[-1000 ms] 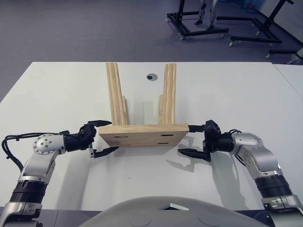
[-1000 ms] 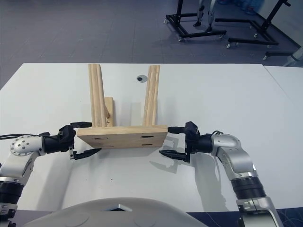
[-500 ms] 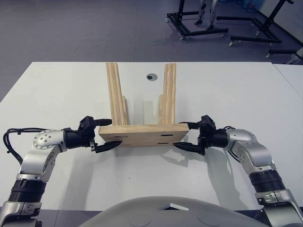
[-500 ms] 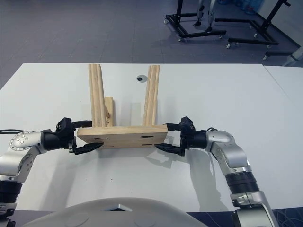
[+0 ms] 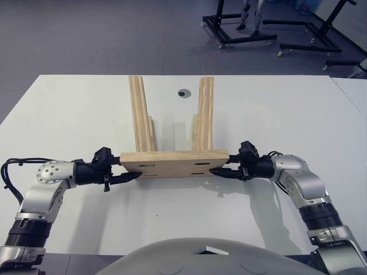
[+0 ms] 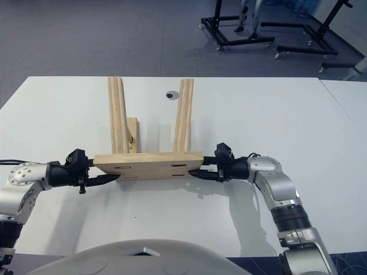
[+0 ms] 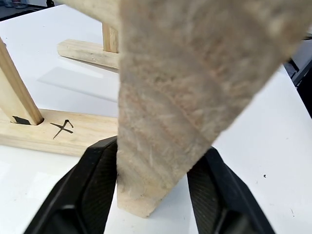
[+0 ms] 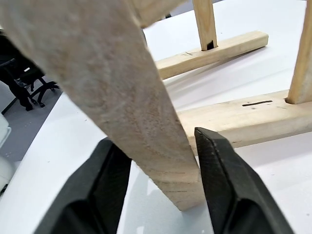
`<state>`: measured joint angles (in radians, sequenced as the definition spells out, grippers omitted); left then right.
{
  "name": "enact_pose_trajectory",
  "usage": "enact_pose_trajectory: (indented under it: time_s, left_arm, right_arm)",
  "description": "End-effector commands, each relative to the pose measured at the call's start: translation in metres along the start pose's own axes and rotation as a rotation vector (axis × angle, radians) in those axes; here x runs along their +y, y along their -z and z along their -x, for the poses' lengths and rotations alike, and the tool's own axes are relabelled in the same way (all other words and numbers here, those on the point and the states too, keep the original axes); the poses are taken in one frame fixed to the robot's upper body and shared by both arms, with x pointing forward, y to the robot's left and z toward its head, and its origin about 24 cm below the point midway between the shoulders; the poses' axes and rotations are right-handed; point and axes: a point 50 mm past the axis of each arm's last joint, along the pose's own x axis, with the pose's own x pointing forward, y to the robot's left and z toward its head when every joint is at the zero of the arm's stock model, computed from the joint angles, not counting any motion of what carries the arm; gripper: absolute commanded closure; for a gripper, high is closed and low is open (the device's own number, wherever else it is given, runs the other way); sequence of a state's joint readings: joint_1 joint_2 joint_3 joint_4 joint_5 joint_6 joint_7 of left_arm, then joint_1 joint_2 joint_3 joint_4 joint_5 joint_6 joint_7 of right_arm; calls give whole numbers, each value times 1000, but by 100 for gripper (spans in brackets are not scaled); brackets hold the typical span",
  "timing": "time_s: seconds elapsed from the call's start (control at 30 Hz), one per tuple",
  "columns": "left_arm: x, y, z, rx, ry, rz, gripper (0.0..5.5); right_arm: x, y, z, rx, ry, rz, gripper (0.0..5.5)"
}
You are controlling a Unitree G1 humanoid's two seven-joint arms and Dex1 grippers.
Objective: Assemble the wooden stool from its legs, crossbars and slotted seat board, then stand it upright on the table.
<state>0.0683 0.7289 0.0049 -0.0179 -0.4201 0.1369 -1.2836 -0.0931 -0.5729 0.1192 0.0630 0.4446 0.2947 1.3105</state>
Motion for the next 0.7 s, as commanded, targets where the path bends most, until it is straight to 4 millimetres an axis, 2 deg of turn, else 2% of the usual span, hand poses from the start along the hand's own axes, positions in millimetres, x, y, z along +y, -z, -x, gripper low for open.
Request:
enact_pose_trajectory:
  time_s: [0.03, 0.23, 0.43, 0.6, 0.7]
  left_arm:
    - [0, -12, -5, -49, 38, 27, 364]
    - [-1, -20, -7, -71, 85, 71, 367]
    - [13, -64, -6, -180, 133, 210, 370]
    - [14, -86, -10, -204, 208, 346, 370]
    - [13, -89, -12, -203, 235, 427, 370]
  right_arm:
    - [0, -10, -2, -23, -15, 22, 364]
    - [-2, -19, 1, -43, -31, -1, 364]
    - [3, -25, 2, -36, -66, -61, 373]
    - [8, -61, -4, -122, -110, -108, 377]
    - [8, -89, -7, -196, -139, -158, 377]
